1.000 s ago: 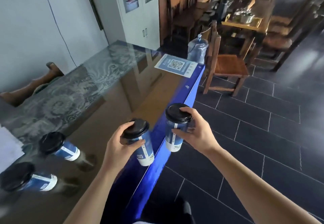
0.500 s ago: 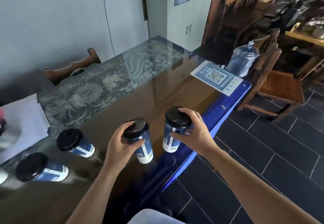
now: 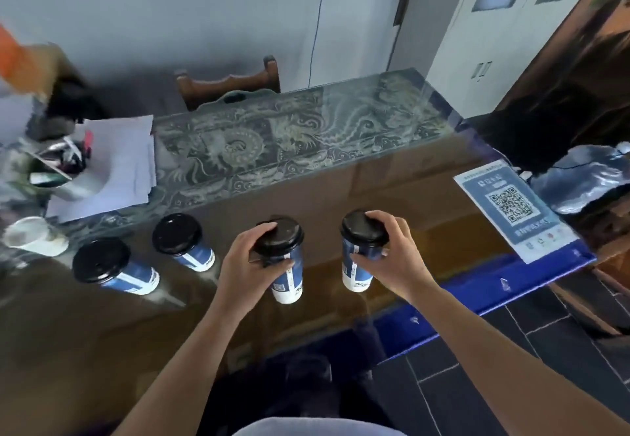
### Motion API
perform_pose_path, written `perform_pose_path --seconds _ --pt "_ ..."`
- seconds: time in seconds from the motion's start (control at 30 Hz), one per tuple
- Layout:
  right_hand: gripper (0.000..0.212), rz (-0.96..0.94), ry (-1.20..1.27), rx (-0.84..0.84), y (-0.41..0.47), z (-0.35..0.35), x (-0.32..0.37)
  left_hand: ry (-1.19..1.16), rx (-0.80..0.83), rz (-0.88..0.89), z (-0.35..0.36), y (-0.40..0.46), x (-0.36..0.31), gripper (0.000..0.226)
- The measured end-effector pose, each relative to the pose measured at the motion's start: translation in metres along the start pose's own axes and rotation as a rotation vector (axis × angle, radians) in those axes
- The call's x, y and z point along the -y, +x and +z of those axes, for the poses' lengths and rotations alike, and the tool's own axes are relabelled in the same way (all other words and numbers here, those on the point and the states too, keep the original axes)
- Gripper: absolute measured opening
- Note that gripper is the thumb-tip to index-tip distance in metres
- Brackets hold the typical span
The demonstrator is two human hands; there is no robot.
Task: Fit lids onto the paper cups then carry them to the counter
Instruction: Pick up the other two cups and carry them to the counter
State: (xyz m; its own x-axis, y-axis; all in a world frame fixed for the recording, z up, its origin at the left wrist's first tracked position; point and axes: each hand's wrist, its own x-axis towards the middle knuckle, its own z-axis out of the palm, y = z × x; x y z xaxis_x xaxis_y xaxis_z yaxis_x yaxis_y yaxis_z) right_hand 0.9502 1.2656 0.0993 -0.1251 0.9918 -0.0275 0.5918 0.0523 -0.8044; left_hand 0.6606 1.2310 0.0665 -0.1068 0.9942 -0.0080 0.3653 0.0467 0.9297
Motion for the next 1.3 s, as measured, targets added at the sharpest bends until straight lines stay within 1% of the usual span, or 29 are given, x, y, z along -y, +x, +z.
perform_pose_path --seconds 0.13,0.4,0.57,0.77,0.97,1.13,1.3 --pt "0.077 -0.064 0.0 0.108 0.039 -0.001 -0.003 0.02 -0.151 -0.039 0.005 -0.005 -0.007 0.073" --pt "0.081 -0.235 -0.006 0.242 0.104 0.002 -0.006 0.072 -0.366 -0.098 0.022 0.006 -0.017 0.075" --pt "0.087 -0.262 0.008 0.31 0.131 0.013 -0.01 0.08 -0.353 -0.093 0.027 0.026 -0.011 0.072" --pt "0.088 -0.255 0.016 0.307 0.158 0.035 -0.012 0.189 -0.355 -0.032 0.023 0.057 0.012 0.068" --pt "0.086 -0.26 -0.022 0.329 0.183 0.065 -0.016 0.194 -0.358 -0.034 0.018 0.083 0.035 0.069" --pt "0.087 -0.249 -0.041 0.363 0.189 0.082 -0.021 0.208 -0.35 -0.04 0.022 0.088 0.046 0.069" --pt "0.084 -0.263 -0.059 0.331 0.186 0.086 -0.024 0.205 -0.377 -0.049 0.027 0.085 0.055 0.068"
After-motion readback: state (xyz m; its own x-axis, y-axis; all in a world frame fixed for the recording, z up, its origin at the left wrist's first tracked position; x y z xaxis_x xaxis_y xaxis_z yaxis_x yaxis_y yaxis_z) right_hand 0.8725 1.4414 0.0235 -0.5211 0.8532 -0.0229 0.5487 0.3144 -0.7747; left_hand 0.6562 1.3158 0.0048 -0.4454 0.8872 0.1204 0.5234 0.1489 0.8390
